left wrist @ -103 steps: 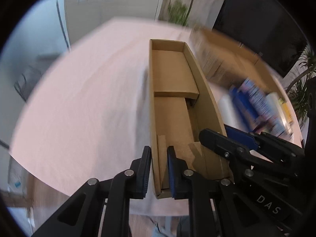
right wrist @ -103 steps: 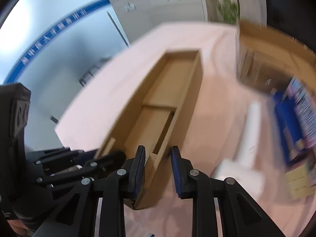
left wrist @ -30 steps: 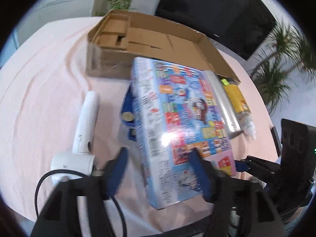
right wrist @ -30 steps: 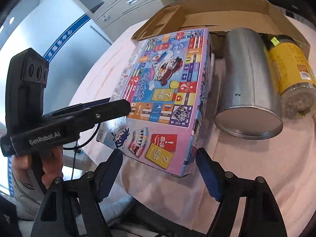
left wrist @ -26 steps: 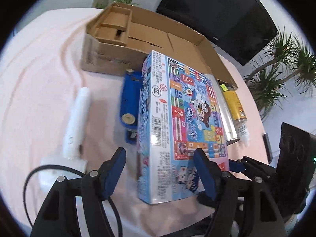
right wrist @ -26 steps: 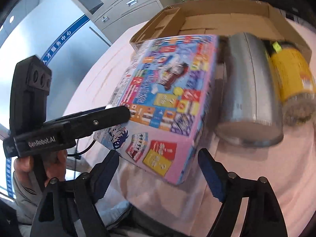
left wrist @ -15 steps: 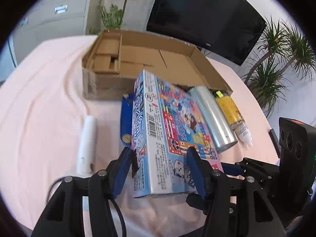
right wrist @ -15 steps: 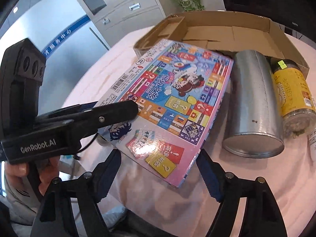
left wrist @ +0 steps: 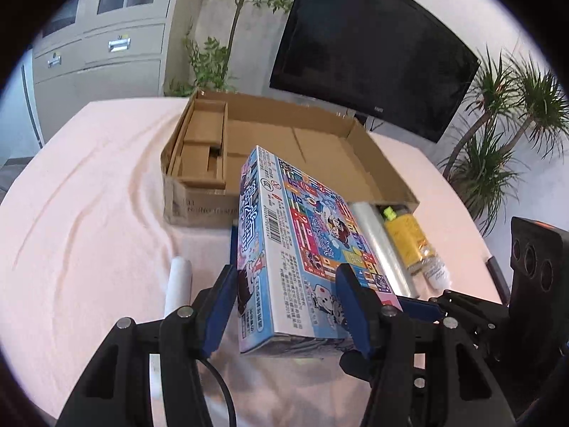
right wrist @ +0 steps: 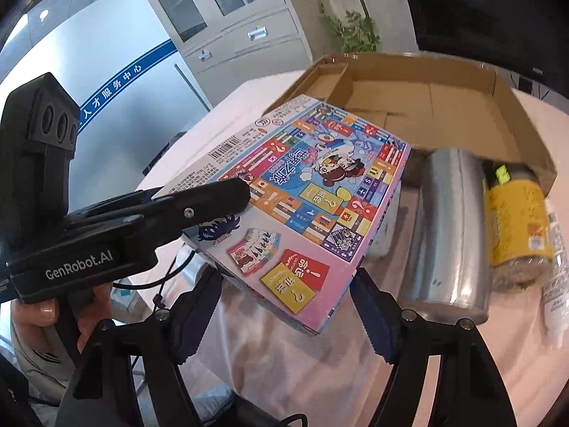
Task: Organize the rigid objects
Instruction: 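Lay the board-game box flat inside the large box and release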
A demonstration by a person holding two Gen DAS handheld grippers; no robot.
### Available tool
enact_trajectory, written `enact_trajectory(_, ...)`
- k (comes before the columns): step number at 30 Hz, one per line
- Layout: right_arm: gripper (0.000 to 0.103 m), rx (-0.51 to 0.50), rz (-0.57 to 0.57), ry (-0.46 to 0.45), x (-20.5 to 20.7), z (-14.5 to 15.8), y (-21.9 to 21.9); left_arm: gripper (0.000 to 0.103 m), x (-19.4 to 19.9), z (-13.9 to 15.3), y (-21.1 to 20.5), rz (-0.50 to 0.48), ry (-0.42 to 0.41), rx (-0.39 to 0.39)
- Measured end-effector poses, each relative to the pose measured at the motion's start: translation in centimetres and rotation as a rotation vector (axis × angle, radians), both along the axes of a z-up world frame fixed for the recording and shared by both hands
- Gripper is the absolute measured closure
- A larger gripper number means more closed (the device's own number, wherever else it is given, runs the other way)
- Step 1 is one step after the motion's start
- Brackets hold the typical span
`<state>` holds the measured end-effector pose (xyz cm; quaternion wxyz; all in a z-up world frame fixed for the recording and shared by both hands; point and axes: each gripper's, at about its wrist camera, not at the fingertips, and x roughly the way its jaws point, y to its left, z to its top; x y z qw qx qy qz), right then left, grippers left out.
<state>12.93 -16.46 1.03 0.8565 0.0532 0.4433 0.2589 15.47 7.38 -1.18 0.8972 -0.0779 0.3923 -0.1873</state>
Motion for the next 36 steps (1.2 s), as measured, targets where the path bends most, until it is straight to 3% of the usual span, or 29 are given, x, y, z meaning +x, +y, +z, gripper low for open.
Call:
enact_trajectory(7, 0.03, -0.033, -0.007, -0.076, 3.2, 4.7, -0.7, 0.047, 4.5, 3.4, -1.2, -0.022, -0.092, -0.006)
enact_trajectory(13, 0.03, -0.073, 0.017, -0.047, 11.3, 6.8, -2.0, 0.047, 12.5, 2.8, -1.9, -0.014, -0.048, -0.043)
enact_trajectory(16, 0.03, -0.102, 0.068, 0.014, 16.8, 5.7, -1.8, 0.047, 16.9, 0.5, -1.9, 0.009, 0.033, -0.036)
enact_trajectory(20, 0.03, -0.128, 0.134, 0.167, 22.4, 1.8, -1.2, 0.047, 20.7, -4.1, -1.7, 0.041, 0.181, -0.005)
enact_trajectory(22, 0.031, -0.119, 0.149, 0.246, 24.1, -0.5, -0.9, 0.064, 21.1, -6.1, -1.6, 0.033, 0.236, 0.013)
enact_trajectory(23, 0.032, -0.119, 0.158, 0.27, 24.5, -1.1, -0.8, 0.064, 20.5, -6.0, -1.7, 0.017, 0.197, 0.029)
enact_trajectory(27, 0.032, -0.091, 0.195, 0.294, 24.8, -0.5, -1.3, 0.064, 18.9, -6.1, -1.4, -0.004, 0.208, 0.045)
enact_trajectory(31, 0.032, -0.092, 0.087, 0.317, 26.7, -0.5, -4.0, 0.062, 18.0, -5.8, -0.5, 0.02, 0.14, 0.101)
enact_trajectory(33, 0.043, -0.086, 0.042, 0.39, 28.5, -2.0, -4.5, 0.062, 18.2, -5.7, -0.2, 0.033, 0.117, 0.117)
enact_trajectory(35, 0.072, -0.107, 0.056, 0.428, 29.5, -3.6, -3.8, 0.062, 18.0, -5.4, 0.4, 0.04, 0.096, 0.102)
enact_trajectory(36, 0.071, -0.103, 0.062, 0.424, 29.5, -3.8, -3.4, 0.062, 17.5, -5.0, 0.6, 0.044, 0.069, 0.095)
